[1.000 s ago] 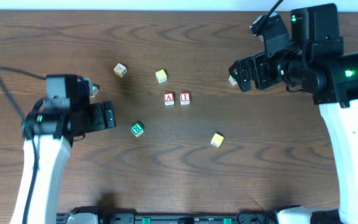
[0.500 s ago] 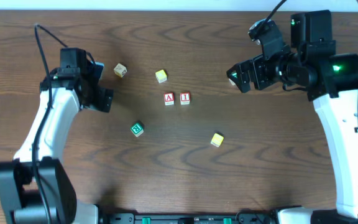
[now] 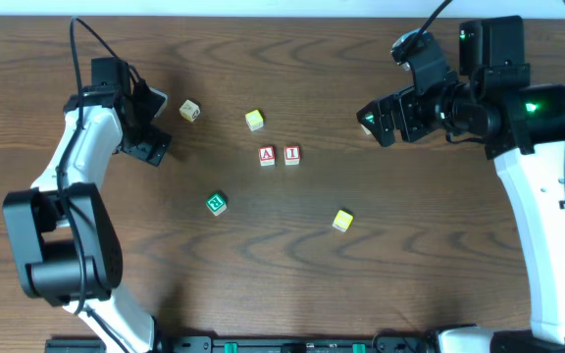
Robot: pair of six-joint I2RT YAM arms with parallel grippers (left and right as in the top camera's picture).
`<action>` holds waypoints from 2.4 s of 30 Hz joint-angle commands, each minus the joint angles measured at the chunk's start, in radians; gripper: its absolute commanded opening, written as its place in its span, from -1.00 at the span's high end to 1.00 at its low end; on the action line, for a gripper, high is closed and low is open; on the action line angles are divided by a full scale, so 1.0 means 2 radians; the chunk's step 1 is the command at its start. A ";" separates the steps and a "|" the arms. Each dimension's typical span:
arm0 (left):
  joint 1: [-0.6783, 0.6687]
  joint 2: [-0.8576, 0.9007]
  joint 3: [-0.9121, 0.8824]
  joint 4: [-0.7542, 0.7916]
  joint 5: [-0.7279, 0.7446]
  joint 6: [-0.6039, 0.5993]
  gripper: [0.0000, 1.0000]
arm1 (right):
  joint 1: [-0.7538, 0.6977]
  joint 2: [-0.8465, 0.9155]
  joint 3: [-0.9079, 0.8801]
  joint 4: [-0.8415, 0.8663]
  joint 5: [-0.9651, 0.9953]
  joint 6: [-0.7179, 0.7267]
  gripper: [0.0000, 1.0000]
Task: Spell out Ai2
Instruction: 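Reach the left gripper to the blue '2' block and grasp it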
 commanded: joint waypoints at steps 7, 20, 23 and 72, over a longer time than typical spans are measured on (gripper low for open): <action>0.003 0.054 0.043 0.001 0.015 0.022 -1.00 | -0.004 -0.004 -0.002 -0.001 -0.007 -0.007 -0.99; 0.018 0.091 0.062 0.014 0.049 0.020 -0.51 | -0.004 -0.004 -0.002 -0.002 -0.006 -0.007 -0.99; 0.019 0.093 0.065 0.018 0.059 0.019 -0.36 | -0.004 -0.004 -0.002 -0.002 -0.003 -0.007 -0.98; 0.026 0.095 0.065 -0.033 0.064 -0.018 0.53 | -0.004 -0.004 -0.002 0.016 -0.003 -0.005 -0.99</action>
